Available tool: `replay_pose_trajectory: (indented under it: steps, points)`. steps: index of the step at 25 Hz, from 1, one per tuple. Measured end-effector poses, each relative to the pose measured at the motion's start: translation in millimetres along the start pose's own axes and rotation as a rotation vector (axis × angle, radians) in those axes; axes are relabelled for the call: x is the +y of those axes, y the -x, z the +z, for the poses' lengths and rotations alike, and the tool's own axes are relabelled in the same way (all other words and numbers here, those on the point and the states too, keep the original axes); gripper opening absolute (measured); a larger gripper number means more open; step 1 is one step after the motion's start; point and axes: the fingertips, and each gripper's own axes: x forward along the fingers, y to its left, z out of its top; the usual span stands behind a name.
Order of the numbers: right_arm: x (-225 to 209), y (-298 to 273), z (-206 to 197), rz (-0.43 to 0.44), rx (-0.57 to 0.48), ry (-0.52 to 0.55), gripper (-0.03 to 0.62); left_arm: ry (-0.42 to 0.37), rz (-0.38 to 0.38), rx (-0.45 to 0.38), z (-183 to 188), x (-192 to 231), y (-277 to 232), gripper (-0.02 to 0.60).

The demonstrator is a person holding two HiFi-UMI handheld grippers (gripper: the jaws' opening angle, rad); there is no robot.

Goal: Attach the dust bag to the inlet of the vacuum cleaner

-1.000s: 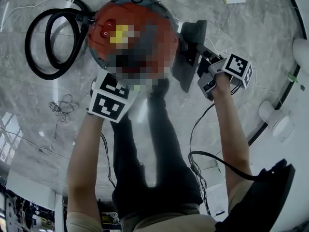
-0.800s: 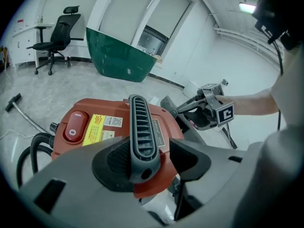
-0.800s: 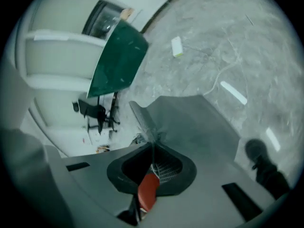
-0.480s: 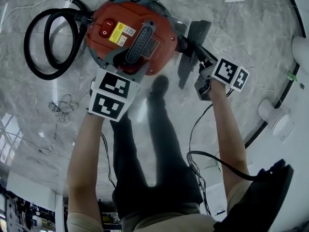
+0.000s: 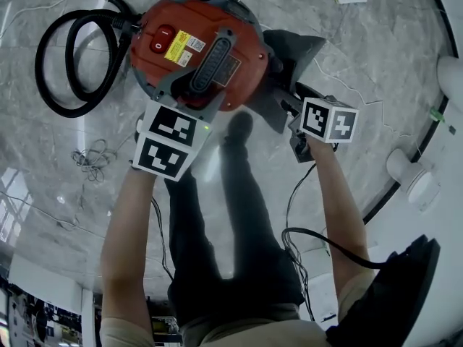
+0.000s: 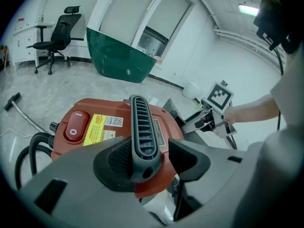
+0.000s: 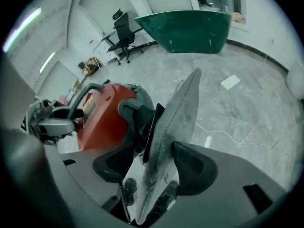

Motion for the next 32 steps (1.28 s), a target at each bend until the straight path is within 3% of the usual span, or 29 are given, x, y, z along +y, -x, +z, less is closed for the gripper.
replay_pose_trajectory:
  steps: [1, 2, 4, 9, 11, 15, 20, 26, 29, 30, 32]
  points:
    - [-7.3, -0.6, -0.4, -0.060, 0.012, 0.033, 0.271, 0.000, -0.003, 0.000, 0.4, -0.5, -0.2, 0.206]
    - [-14.5, 0.1, -0.5, -0.111, 0.023, 0.055, 0.182, -0.001, -0.006, -0.001, 0.7, -0.5, -0.2, 0.206]
    - [-21.5, 3.5, -1.1, -0.176, 0.048, 0.109, 0.075, -0.004, -0.003, -0.001, 0.4, 0.5, 0.0, 0.206]
    - [-10.3, 4.0, -0.8, -0.252, 0.153, 0.315, 0.055, -0.009, 0.020, 0.001, -0.9, 0.5, -1.9, 0.206]
    - [-6.1, 2.4, 0.6, -0.273, 0.172, 0.328, 0.055, -0.012, 0.028, 0.001, -0.5, 0.9, -2.3, 0.206]
    - [-0.2, 0.6, 2.9, -0.248, 0.137, 0.196, 0.055, -0.011, 0.051, -0.007, -0.7, 2.3, -1.7, 0.206]
    - [4.1, 0.1, 8.6, -0.209, 0.087, 0.118, 0.057, -0.011, 0.053, -0.013, 0.6, 1.5, -2.1, 0.206]
    - [6.8, 0.3, 11.6, -0.045, -0.066, -0.191, 0.069, 0.001, 0.061, -0.015, 0.5, 1.8, -1.3, 0.206]
    - [10.9, -4.8, 6.3, 0.074, -0.150, -0.395, 0.065, 0.011, 0.054, -0.016, 0.8, 2.0, -1.1, 0.206]
    - [11.8, -7.5, 4.4, 0.085, -0.167, -0.423, 0.054, 0.014, 0.052, -0.016, 1.1, 2.1, -1.2, 0.206]
    - [12.2, -9.0, 3.8, 0.045, -0.164, -0.359, 0.052, 0.015, 0.047, -0.019, 2.1, 1.1, -1.7, 0.206]
